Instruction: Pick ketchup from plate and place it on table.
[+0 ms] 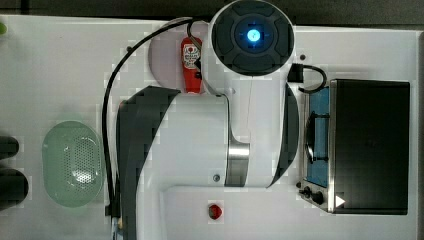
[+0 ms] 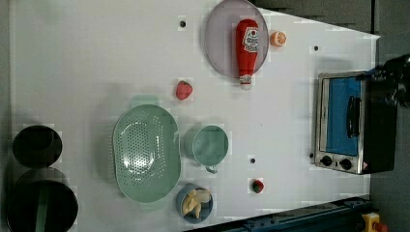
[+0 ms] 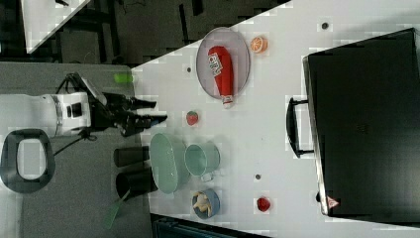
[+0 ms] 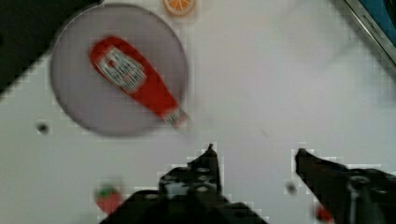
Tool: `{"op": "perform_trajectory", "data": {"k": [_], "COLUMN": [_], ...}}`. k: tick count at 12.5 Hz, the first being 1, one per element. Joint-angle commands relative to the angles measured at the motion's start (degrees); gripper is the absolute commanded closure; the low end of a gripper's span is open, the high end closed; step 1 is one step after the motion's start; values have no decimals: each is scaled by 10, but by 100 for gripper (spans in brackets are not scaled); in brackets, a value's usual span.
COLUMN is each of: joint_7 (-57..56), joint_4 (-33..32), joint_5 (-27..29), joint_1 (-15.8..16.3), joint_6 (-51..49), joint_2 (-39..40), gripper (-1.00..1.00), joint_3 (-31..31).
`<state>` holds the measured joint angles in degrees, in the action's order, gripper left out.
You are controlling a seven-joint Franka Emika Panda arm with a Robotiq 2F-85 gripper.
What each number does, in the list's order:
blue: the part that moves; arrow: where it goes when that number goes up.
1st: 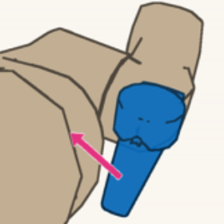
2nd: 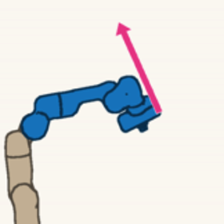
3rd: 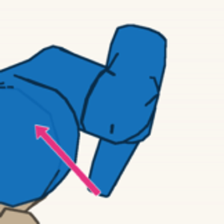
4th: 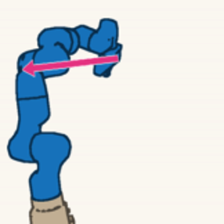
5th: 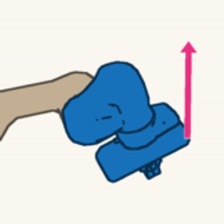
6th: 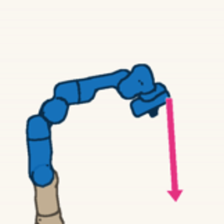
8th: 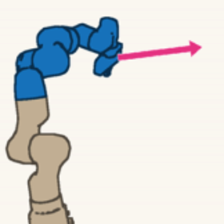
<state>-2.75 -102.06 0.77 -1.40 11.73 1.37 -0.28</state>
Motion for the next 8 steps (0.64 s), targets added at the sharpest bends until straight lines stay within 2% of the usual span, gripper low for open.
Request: {"op": "perform_trajectory", "data": {"k": [1,3,8], "joint_7": [30,29,20], "joint_4": [-22,-25,-27], "joint_5": [-1,-1,-1], "joint_1": [-60,-59,-50], "joint_6": [-117,-115,-93], "joint_2": [-134,-130,-73], "gripper": [-60,-100,-100], "joint_3": [-36,-39,-64]}}
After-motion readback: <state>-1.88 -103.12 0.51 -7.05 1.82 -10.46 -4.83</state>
